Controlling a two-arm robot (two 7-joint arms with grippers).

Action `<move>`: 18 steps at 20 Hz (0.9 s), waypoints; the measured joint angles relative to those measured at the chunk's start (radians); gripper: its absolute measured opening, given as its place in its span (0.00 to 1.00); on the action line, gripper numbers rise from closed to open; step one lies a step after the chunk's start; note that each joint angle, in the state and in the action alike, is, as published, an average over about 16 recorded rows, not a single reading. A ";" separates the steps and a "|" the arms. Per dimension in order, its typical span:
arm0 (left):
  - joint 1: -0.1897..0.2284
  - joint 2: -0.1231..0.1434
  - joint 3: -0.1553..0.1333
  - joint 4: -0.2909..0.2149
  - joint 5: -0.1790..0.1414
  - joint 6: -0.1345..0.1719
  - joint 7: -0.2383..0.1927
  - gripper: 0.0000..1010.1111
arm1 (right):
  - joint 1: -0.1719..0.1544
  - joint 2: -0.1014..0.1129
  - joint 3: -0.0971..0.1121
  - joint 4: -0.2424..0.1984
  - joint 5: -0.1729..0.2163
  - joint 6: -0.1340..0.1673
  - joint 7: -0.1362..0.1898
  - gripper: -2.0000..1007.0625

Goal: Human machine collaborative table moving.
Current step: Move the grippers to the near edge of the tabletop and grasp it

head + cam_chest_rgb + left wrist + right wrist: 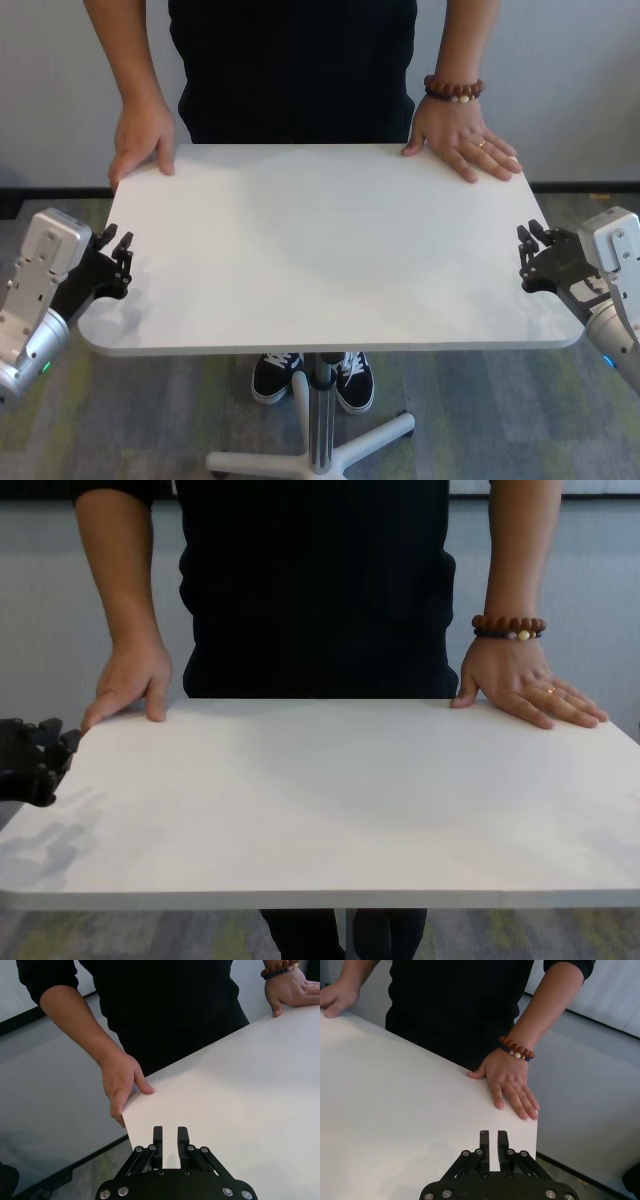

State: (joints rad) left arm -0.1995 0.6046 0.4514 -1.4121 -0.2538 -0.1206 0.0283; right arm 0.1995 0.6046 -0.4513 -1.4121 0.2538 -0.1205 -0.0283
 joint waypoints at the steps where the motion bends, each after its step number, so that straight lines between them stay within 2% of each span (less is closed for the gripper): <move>1: 0.000 0.000 0.000 0.000 0.000 0.000 0.000 0.22 | 0.000 0.000 0.000 0.000 0.000 0.000 0.000 0.14; 5: 0.000 0.000 0.000 0.000 0.000 0.000 0.000 0.15 | 0.000 0.000 0.000 0.000 0.000 0.000 0.000 0.07; 9: 0.000 0.000 0.000 0.000 0.000 0.000 0.000 0.14 | 0.000 0.000 0.000 0.000 0.000 0.000 0.000 0.04; 13: 0.000 0.000 0.000 0.000 0.000 0.000 0.000 0.19 | 0.000 0.000 0.000 0.000 0.000 0.000 0.000 0.07; 18: 0.000 0.000 0.000 0.000 0.000 0.000 0.000 0.33 | 0.000 0.000 0.000 0.000 0.000 0.000 0.000 0.17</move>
State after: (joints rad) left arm -0.1995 0.6046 0.4514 -1.4121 -0.2538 -0.1206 0.0283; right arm 0.1994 0.6046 -0.4513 -1.4121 0.2538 -0.1205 -0.0283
